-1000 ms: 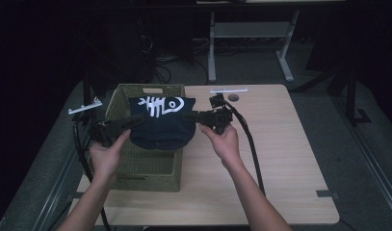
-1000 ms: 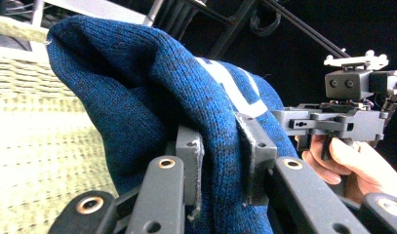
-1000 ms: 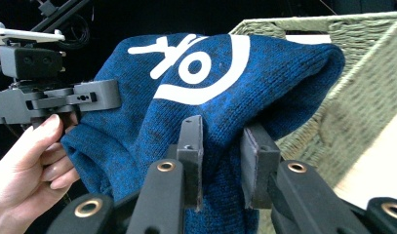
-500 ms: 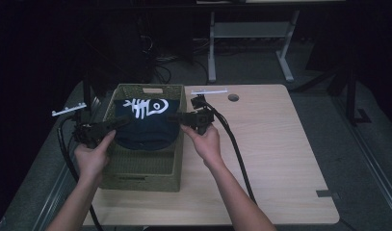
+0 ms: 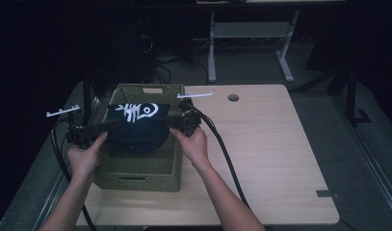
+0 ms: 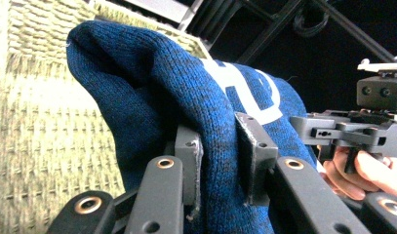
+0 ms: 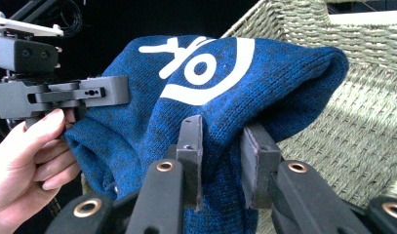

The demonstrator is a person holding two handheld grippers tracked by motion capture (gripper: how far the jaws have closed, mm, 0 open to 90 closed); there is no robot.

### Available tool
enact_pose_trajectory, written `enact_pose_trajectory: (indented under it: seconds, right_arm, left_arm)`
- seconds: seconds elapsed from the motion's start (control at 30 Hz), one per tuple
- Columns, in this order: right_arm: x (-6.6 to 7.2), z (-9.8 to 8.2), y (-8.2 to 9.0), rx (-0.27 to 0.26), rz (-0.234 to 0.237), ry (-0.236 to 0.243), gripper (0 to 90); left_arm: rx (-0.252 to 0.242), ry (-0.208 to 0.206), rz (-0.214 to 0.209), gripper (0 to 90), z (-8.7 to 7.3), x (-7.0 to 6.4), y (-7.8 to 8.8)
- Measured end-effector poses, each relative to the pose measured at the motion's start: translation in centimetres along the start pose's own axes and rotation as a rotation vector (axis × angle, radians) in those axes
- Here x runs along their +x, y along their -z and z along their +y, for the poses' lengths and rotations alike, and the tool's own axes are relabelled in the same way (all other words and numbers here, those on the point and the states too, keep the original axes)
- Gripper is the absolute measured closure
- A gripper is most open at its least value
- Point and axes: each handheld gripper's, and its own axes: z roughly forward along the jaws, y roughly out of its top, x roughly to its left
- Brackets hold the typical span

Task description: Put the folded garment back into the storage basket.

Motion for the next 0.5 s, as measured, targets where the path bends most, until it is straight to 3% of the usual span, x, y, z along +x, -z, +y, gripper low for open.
enact_pose_trajectory:
  seconds: [0.5]
  right_arm:
    - [-1.0, -0.7, -1.7, 0.04, -0.041, -0.014, 71.7]
  left_arm:
    - [0.058, 0.032, 0.049, 71.4, -0.2, 1.3, -1.0]
